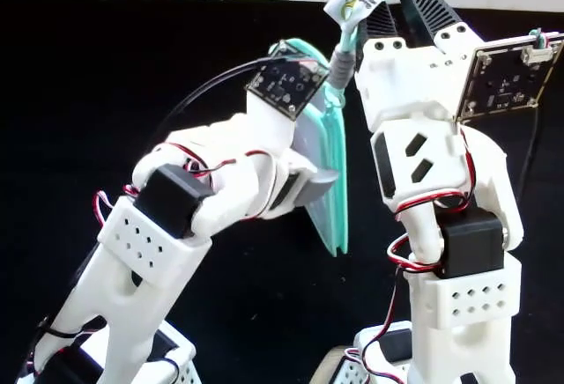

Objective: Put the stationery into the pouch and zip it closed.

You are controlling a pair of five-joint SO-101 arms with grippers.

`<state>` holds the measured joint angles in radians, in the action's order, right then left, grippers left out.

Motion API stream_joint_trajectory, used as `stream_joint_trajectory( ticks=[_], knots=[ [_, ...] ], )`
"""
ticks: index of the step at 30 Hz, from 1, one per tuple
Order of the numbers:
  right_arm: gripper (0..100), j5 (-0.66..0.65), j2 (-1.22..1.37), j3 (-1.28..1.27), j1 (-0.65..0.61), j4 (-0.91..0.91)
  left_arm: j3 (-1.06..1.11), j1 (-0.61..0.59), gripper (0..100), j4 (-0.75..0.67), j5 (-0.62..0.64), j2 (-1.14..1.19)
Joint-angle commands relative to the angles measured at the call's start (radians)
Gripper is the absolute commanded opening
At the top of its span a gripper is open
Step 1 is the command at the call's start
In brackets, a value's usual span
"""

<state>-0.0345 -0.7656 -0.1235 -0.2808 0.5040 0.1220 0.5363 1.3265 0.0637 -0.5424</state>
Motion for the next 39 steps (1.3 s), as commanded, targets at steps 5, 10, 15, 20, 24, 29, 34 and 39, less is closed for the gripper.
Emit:
stream_joint_trajectory(
  ticks=[5, 10, 15, 20, 24, 29, 34, 39],
  knots=[
    [0.5, 0.000, -0.030, 0.008, -0.004, -0.028, -0.061, 0.027, 28, -0.066, 0.021, -0.007],
    [0.5, 0.000, -0.030, 0.008, -0.002, -0.028, -0.147, 0.035, 28, -0.069, 0.023, -0.005],
    [0.5, 0.000, -0.028, 0.007, -0.002, -0.028, -0.157, 0.033, 28, -0.072, 0.023, 0.008],
    [0.5, 0.000, -0.033, -0.045, -0.005, -0.030, -0.170, 0.044, 28, -0.106, 0.023, 0.114],
    [0.5, 0.000, -0.039, -0.051, -0.005, -0.030, -0.170, 0.056, 28, -0.146, 0.023, 0.176],
    [0.5, 0.000, -0.039, -0.048, -0.005, -0.030, -0.162, 0.018, 28, -0.146, 0.023, 0.196],
    [0.5, 0.000, -0.041, -0.045, -0.002, -0.030, -0.160, -0.085, 28, -0.143, 0.020, 0.196],
    [0.5, -0.002, -0.041, -0.045, -0.001, -0.033, -0.165, -0.166, 28, -0.107, 0.017, 0.194]
  ],
)
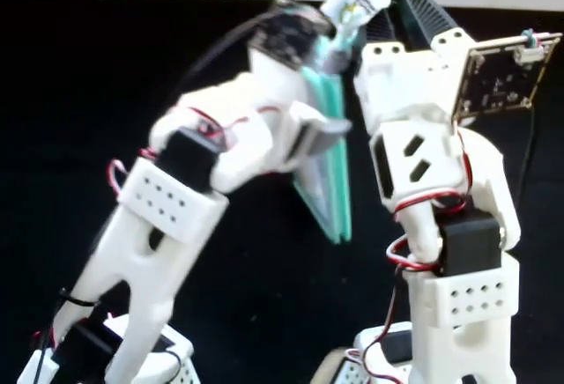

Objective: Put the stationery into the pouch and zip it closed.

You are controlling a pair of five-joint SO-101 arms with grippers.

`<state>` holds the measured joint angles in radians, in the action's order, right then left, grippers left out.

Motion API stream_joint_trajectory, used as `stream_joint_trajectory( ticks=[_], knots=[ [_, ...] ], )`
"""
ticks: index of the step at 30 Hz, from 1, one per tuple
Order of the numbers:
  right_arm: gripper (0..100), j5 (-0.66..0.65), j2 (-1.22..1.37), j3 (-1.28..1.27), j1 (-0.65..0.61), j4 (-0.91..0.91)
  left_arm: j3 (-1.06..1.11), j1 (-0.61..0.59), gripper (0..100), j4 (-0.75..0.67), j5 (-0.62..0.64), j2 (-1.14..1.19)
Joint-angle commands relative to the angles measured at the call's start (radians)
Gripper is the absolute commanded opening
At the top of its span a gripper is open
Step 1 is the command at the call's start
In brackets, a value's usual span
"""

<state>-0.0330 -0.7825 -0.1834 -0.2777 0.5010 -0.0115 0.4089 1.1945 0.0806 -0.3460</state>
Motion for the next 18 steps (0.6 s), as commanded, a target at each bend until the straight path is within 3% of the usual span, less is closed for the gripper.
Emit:
stream_joint_trajectory(
  ticks=[1, 11, 18],
  knots=[
    [0.5, -0.003, -0.024, 0.016, -0.004, -0.030, -0.031, -0.041, 28, 0.048, 0.000, -0.002],
    [0.5, -0.003, -0.024, 0.048, -0.004, -0.033, -0.024, -0.030, 28, 0.232, -0.002, -0.107],
    [0.5, -0.002, -0.024, 0.081, -0.004, -0.030, -0.024, -0.036, 28, 0.253, -0.002, -0.237]
  ],
)
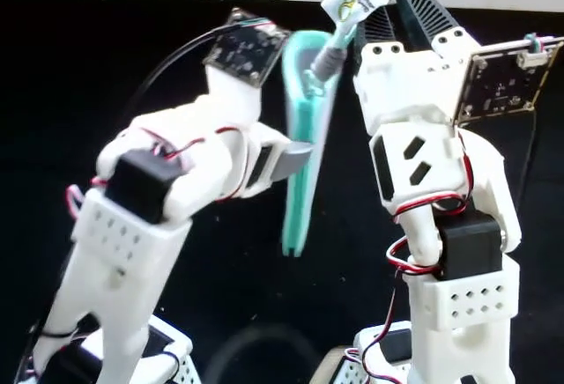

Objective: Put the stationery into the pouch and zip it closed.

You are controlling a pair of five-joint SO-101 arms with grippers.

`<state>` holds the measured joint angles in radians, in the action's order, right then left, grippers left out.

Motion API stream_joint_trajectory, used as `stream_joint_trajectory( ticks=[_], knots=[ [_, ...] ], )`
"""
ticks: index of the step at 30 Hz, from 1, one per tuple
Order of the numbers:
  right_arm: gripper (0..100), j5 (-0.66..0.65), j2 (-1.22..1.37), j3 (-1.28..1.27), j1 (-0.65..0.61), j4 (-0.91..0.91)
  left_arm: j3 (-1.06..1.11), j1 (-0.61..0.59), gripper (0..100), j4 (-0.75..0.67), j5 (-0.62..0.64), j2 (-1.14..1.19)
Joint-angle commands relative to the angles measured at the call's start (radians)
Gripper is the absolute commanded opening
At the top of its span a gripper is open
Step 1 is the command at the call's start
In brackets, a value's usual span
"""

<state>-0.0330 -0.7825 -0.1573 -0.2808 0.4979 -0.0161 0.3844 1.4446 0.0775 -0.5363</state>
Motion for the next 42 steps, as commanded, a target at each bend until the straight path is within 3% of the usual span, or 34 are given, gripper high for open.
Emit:
stream_joint_trajectory(
  ticks=[1, 16, 21, 28, 34, 42],
  knots=[
    [0.5, -0.002, -0.024, 0.054, -0.001, -0.025, -0.019, -0.012, 28, 0.003, 0.002, -0.047],
    [0.5, -0.002, -0.024, 0.047, -0.007, -0.025, 0.053, 0.022, 28, 0.014, 0.000, -0.056],
    [0.5, -0.002, -0.024, 0.047, -0.007, -0.025, -0.045, 0.101, 28, 0.101, 0.002, -0.056],
    [0.5, -0.002, -0.024, 0.045, -0.007, -0.024, -0.136, 0.107, 28, 0.140, 0.003, -0.056],
    [0.5, -0.002, -0.024, 0.045, -0.007, -0.024, -0.137, 0.185, 28, 0.100, 0.002, -0.047],
    [0.5, -0.002, -0.024, 0.045, -0.007, -0.024, -0.136, 0.176, 28, -0.048, 0.002, 0.031]
  ],
)
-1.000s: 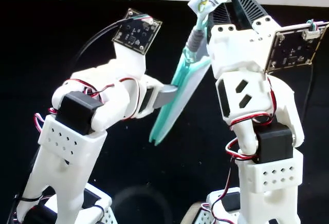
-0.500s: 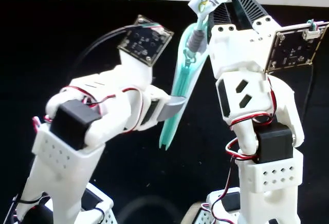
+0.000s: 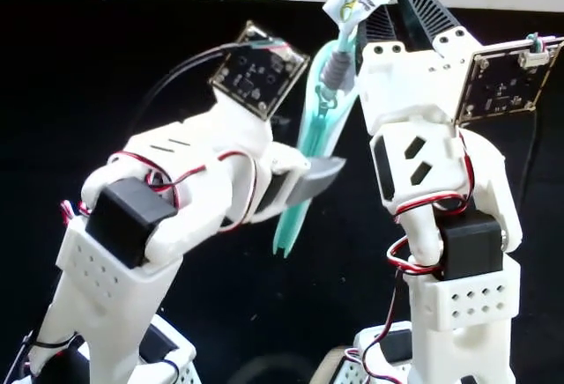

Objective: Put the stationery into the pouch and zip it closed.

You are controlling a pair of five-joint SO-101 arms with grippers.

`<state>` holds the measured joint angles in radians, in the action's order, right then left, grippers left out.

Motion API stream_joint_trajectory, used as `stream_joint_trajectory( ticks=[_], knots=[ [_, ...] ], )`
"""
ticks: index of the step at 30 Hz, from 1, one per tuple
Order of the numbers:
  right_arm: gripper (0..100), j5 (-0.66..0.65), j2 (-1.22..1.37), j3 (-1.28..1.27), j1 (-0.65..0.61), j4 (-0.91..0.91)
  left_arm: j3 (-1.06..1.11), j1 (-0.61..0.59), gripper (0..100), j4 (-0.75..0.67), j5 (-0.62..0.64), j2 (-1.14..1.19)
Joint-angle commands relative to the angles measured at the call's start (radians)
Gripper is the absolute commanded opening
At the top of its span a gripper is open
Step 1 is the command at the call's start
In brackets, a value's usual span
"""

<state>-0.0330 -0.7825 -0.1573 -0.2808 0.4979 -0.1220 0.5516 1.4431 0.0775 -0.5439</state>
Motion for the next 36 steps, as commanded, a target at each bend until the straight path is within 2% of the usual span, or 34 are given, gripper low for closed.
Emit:
stream_joint_trajectory(
  ticks=[1, 7, 14, 17, 23, 29, 36],
  knots=[
    [0.5, -0.002, -0.024, 0.045, -0.007, -0.024, -0.030, -0.002, 28, -0.054, 0.002, 0.068],
    [0.5, -0.002, -0.024, 0.044, -0.007, -0.022, -0.036, -0.048, 28, -0.133, 0.002, 0.205],
    [0.5, -0.002, -0.024, 0.044, -0.007, 0.001, -0.038, -0.051, 28, -0.150, 0.002, 0.220],
    [0.5, -0.002, -0.024, 0.044, -0.007, 0.015, -0.038, -0.053, 21, -0.153, -0.003, 0.222],
    [0.5, -0.002, -0.024, 0.044, -0.007, 0.019, -0.038, -0.048, 1, -0.163, -0.172, 0.220],
    [0.5, -0.008, -0.024, 0.042, 0.005, 0.021, -0.039, -0.074, 1, -0.149, -0.183, 0.203],
    [0.5, -0.009, -0.022, 0.050, 0.134, 0.015, -0.028, -0.170, 1, -0.060, -0.184, 0.070]
  ],
)
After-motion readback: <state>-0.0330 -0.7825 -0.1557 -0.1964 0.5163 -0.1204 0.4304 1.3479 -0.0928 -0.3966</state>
